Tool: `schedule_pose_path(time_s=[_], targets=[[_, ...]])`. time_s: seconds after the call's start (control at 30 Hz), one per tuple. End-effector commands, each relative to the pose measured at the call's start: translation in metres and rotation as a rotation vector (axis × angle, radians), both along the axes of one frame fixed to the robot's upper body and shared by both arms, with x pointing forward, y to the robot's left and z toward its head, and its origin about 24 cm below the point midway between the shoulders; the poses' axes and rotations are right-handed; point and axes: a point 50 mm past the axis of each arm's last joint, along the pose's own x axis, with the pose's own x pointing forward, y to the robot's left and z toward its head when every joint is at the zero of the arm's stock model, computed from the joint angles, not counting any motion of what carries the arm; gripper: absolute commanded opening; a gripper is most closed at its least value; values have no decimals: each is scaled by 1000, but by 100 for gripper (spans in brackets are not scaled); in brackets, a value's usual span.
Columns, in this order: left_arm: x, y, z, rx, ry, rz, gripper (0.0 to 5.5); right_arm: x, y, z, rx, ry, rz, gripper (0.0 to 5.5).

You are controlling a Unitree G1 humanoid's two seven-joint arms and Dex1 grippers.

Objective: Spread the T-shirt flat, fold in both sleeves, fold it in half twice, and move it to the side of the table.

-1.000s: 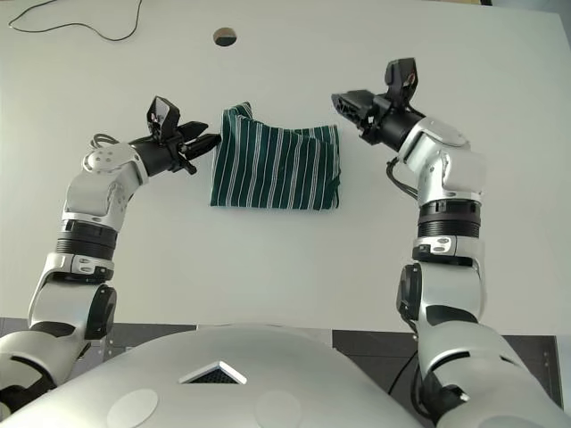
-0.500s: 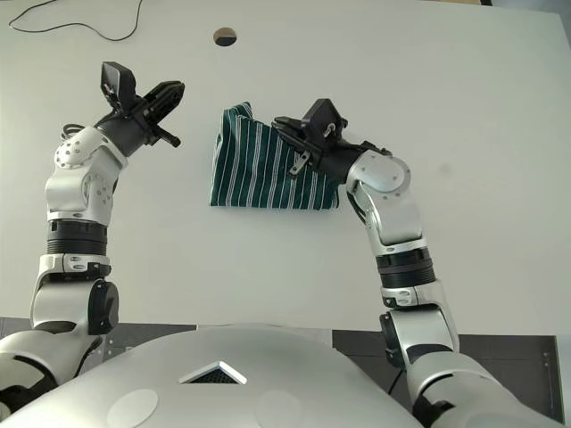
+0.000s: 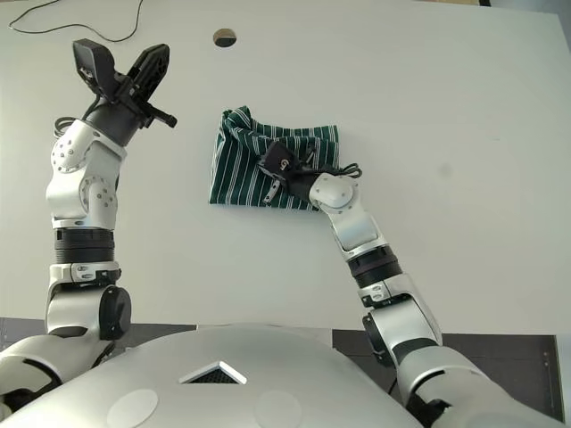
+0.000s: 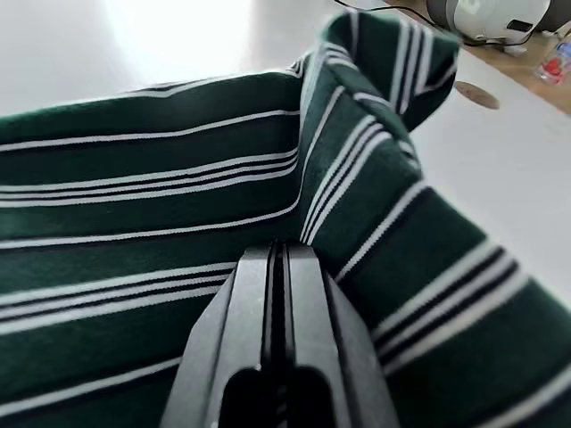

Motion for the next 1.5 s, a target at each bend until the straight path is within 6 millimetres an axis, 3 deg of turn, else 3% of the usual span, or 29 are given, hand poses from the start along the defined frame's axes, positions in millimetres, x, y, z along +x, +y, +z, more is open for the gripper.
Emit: schedule_pose_path(time_s=[0.03,0.17,0.3,0.43,0.57,0.67,0.93,1.0,1.07,1.1,1.2,1.3,1.4,1.5], targets=[[-5,-2,-1,-2,-5,-2,13,-6,-38,-29,-200,95,-67,12],[-7,-3,-4,-2,0,3,13,-8,-80,-24,-272,111,-99,12],[-7,-1,-5,-11,3,19,13,-28,-134,-14,-357,128,-35,12],[-7,0,-6,-26,11,28,13,-41,-170,-6,-401,172,-3,12],[-7,-2,-8,-29,17,25,13,-48,-187,3,-382,199,45,12],[-7,-1,-9,-28,18,23,13,-41,-195,4,-376,187,-21,12],[-7,5,-9,-24,19,36,13,-53,-218,-10,-464,281,-109,12],[-7,6,-10,-25,22,41,13,-53,-216,-10,-429,268,-111,12],[-5,6,-11,-29,21,48,13,-46,-195,6,-286,148,-65,12],[-5,7,-10,-31,15,56,13,-41,-184,22,-189,62,-53,12],[-7,11,-2,-12,-115,112,13,-32,-157,95,87,-298,-65,12],[-20,14,3,8,-258,188,13,-38,-138,141,229,-564,-94,12],[-31,2,-1,50,-363,206,13,-41,-118,147,375,-779,-262,12],[-35,-3,-7,53,-405,243,13,-39,-93,118,488,-780,-414,12]])
